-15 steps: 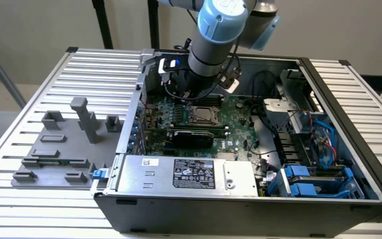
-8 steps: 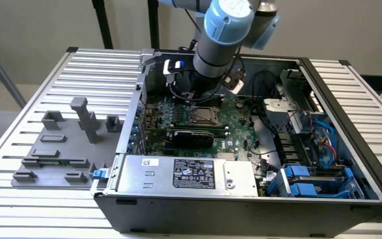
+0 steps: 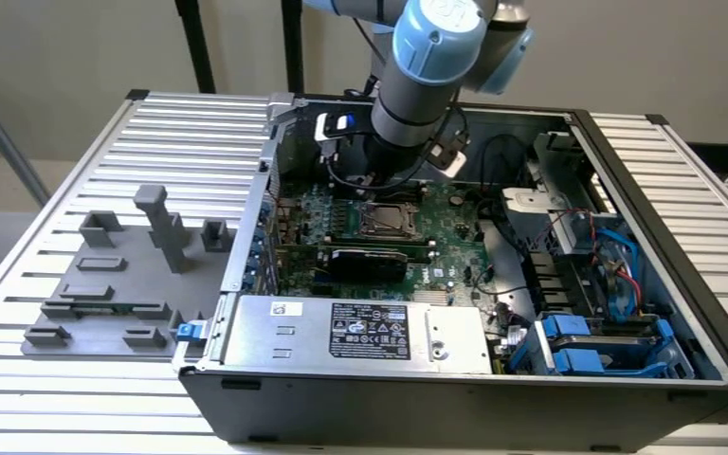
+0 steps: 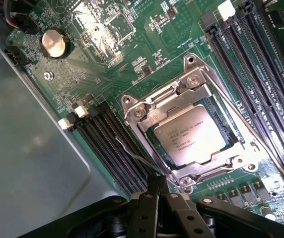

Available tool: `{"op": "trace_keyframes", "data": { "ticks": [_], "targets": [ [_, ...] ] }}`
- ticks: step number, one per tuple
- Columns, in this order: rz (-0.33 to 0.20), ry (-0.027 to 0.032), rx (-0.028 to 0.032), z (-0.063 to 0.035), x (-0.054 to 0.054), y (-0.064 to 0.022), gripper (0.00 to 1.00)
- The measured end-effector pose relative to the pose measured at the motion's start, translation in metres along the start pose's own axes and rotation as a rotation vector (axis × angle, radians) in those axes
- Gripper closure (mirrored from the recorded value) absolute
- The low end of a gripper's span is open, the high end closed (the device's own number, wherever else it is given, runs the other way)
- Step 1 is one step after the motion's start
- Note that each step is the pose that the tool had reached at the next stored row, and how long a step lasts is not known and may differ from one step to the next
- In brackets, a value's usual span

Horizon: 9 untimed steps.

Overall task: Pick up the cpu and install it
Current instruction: 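Install the first cpu locking lever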

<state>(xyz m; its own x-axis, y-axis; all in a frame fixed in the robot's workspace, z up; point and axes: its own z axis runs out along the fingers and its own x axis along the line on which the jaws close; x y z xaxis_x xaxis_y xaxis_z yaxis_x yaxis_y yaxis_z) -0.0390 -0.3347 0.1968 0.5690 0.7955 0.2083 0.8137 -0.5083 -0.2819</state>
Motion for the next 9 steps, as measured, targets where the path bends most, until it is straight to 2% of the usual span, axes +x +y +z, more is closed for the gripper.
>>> {"op": "trace_keyframes", "data": {
  "ticks": [6, 9],
  "targets": [
    [0.002, -0.0117, -0.0075, 0.0016, 0.003, 0.0052, 0.88],
    [0.003, -0.0198, -0.0129, 0.0022, 0.0054, 0.0091, 0.88]
  ]
}}
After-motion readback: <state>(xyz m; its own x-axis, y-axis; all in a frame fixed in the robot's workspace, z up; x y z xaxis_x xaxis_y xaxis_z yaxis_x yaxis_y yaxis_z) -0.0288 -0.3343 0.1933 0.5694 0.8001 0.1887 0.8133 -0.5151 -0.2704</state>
